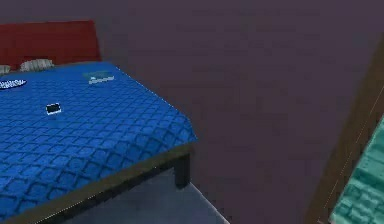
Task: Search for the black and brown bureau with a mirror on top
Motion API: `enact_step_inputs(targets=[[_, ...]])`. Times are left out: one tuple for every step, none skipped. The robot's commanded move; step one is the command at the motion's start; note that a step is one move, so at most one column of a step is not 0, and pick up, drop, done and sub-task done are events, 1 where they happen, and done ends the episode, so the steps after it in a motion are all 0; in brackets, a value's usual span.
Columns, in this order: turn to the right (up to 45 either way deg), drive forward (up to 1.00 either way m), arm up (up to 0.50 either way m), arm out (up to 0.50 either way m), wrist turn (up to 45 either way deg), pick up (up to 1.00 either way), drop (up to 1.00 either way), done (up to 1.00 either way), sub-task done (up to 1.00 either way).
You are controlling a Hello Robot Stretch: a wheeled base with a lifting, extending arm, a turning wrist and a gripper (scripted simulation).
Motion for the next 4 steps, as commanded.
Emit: enact_step_inputs(targets=[[45.0,0.00,0.00,0.00,0.0,0.00,0.00,0.00,0.00],[3.0,0.00,0.00,0.00,0.0,0.00,0.00,0.00,0.00],[0.0,0.35,0.00,0.00,0.0,0.00,0.00,0.00,0.00],[45.0,0.00,0.00,0.00,0.0,0.00,0.00,0.00,0.00]])
